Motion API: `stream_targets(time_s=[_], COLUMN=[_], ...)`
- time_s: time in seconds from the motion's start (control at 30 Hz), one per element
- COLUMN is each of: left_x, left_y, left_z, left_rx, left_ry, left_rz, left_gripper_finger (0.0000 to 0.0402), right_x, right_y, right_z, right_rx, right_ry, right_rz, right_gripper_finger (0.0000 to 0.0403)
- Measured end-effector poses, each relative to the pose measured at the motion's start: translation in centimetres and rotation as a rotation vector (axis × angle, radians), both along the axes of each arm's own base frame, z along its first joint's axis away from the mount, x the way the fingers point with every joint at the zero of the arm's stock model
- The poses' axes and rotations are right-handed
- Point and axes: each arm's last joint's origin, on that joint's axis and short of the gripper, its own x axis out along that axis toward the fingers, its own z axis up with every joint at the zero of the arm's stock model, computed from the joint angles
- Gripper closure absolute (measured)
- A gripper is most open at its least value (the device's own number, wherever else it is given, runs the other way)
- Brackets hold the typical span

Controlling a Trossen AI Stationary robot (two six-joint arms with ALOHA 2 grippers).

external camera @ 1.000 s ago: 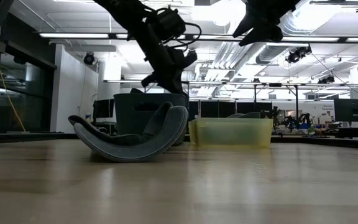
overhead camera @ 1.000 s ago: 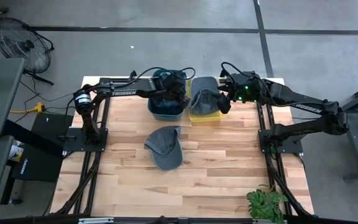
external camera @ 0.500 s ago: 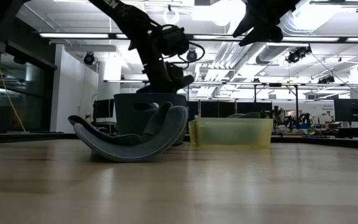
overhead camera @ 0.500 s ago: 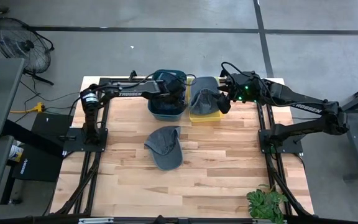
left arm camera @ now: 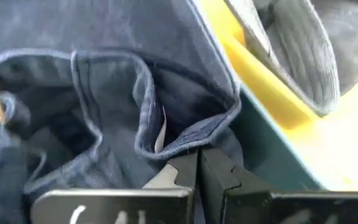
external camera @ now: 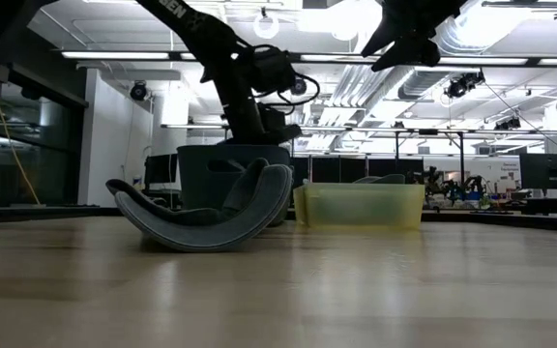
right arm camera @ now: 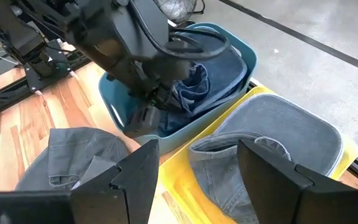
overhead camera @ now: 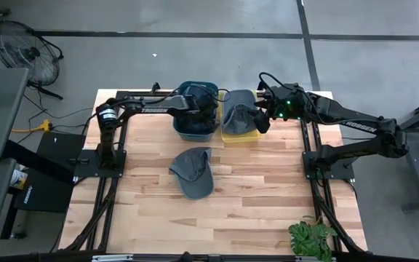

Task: Pick & Place hat
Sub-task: Put the blue cap into the blue bin

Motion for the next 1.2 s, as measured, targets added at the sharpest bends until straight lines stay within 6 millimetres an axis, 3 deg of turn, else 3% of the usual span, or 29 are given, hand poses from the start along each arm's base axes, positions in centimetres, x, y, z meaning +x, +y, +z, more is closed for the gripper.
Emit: stream_targets(time_s=[0.37,1.0,1.2], left_x=[-1.4,-2.2,-2.0], left_y=[-0.4,-0.8,-0.9], left_z=[2.9,4.4,6.4], left_rx=[0.052,0.078,0.124], left_ry=[-0.011,0.007,-0.097], left_rz=[-0.001,-0.071,-0.138], left_gripper_finger=[0.0401,0.0399,0.0347], right_x=[0.0,0.0,0.0], right_y=[0.0,0.0,0.0], right_z=[0.0,0.0,0.0], right_rx=[0.000,0.006,0.011], right_ry=[0.000,-0.004,-0.006], right_rz=[0.000,0.004,0.013], right_gripper_finger=[0.0192,0.0192,0.0192])
